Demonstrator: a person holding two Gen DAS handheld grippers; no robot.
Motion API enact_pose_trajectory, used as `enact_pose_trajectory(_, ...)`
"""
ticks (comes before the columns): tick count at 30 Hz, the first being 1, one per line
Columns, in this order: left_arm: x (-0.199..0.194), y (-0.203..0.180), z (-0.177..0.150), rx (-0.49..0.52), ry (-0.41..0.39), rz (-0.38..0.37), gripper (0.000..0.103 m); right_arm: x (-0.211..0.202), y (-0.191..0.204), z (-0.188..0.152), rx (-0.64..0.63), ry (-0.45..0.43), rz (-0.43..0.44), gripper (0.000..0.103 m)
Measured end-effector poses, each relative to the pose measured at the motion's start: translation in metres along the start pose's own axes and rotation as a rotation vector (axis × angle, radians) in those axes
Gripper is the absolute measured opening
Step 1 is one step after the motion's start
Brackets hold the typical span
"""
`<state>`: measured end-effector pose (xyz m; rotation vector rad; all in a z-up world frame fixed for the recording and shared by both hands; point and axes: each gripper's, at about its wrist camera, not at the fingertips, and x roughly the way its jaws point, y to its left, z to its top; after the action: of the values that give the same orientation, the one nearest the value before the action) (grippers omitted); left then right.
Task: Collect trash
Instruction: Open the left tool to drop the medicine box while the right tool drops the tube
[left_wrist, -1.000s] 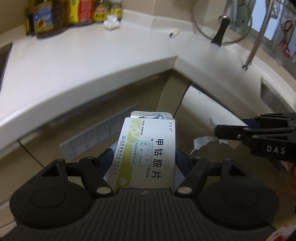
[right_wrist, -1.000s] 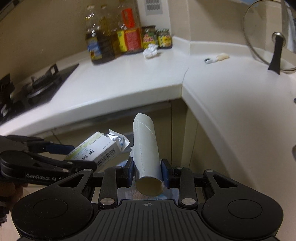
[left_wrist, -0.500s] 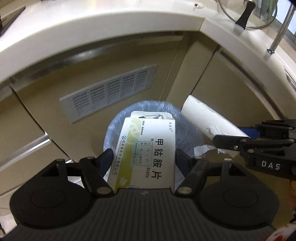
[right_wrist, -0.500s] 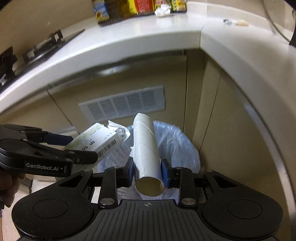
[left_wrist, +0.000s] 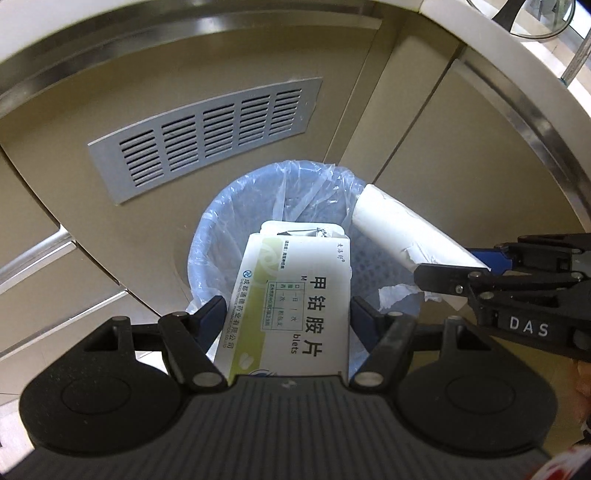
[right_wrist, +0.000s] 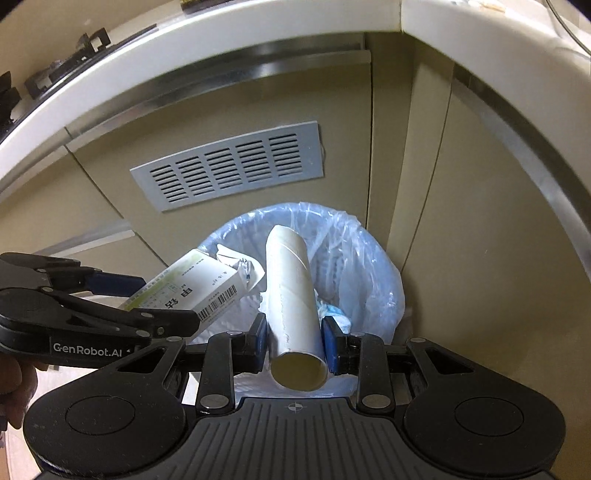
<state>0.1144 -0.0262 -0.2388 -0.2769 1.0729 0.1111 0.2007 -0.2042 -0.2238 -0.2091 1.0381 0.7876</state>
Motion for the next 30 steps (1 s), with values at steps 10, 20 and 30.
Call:
enact_pose_trajectory(10,0.021,0.002,0.004,-0.002,0.005,0.002,0.070,0.013,-0.006,0.002,0.017,0.014,-0.013,0.031)
enact_pose_trajectory(20,0.037,-0.003,0.011,0.009,-0.027,0.008,0.073,0.018,-0.009,0.003,0.037,0.019,-0.022,0.031)
enact_pose_trajectory(30,0.026,0.007,0.006,-0.028,-0.009,0.023,0.073,0.018,-0.009,0.004,0.040,0.023,-0.018,0.031)
